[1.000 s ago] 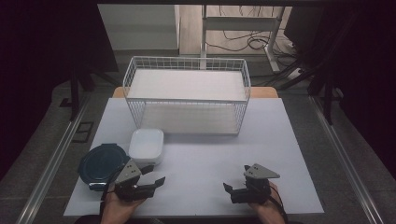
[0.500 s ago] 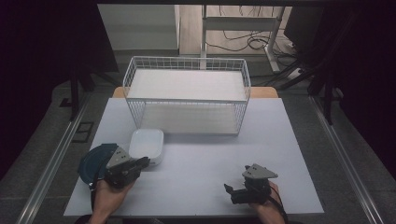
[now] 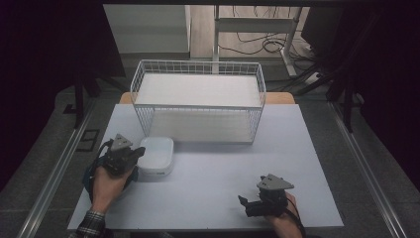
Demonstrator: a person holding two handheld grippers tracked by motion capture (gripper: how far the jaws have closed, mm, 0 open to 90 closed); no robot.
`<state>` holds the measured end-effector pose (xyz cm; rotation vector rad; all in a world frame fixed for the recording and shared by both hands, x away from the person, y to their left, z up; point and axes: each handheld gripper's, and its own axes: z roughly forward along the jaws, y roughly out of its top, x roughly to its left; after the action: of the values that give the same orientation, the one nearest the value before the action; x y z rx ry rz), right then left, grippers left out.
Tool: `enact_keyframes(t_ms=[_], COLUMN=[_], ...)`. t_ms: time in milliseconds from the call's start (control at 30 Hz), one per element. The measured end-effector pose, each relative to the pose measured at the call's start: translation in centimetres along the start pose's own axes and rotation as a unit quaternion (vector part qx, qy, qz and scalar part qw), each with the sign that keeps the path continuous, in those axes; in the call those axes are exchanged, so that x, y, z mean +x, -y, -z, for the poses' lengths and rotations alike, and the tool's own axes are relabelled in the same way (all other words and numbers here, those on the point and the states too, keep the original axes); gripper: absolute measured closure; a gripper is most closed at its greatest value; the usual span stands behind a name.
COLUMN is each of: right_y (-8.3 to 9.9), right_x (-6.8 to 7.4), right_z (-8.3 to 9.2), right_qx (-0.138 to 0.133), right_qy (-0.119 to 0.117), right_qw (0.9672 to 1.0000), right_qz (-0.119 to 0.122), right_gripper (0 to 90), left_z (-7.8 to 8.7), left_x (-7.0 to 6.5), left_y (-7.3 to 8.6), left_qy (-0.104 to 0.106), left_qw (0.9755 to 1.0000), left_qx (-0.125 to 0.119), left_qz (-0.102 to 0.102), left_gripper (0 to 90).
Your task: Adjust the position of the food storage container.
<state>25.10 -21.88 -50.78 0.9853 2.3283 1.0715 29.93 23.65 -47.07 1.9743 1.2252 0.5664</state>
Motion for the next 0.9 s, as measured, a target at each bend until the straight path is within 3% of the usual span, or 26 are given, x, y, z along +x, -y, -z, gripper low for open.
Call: enact_keyframes(t_ms=[33,67,200,300,333,500,667,900], right_y=[0.0,0.0,0.0,0.0,0.0,0.0,0.0,0.0], right_x=[0.0,0.0,0.1,0.1,0.1,0.1,0.1,0.1], right_z=[0.0,0.0,-0.1,-0.1,-0.1,-0.1,-0.2,-0.1], right_qx=[0.002,0.002,0.002,0.004,0.004,0.005,0.007,0.002], right_qy=[0.002,0.002,0.001,0.001,0.002,0.002,0.001,0.000], right_qw=[1.0000,1.0000,1.0000,1.0000,1.0000,1.0000,1.0000,1.0000], right_qz=[0.000,0.000,0.001,0.002,0.002,0.002,0.005,0.001], right_gripper=[0.0,0.0,0.0,0.0,0.0,0.0,0.0,0.0], left_z=[-0.4,-0.4,-1.5,-2.0,-2.5,-3.3,-3.4,-3.8], left_x=[0.7,0.7,1.8,2.1,2.2,2.2,1.6,-1.0], left_y=[-0.4,-0.4,-1.0,-1.1,-1.1,-1.4,-1.6,-2.0], left_qy=[-0.017,-0.017,-0.051,-0.055,-0.061,-0.071,-0.055,-0.019], left_qw=[0.9997,0.9997,0.9967,0.9952,0.9927,0.9883,0.9894,0.9907], left_qx=[0.016,0.016,0.063,0.081,0.104,0.134,0.134,0.132], left_qz=[-0.001,-0.001,-0.005,-0.005,-0.009,-0.011,-0.007,-0.027], left_gripper=[89.9,89.9,89.9,89.9,89.8,90.0,90.0,90.0])
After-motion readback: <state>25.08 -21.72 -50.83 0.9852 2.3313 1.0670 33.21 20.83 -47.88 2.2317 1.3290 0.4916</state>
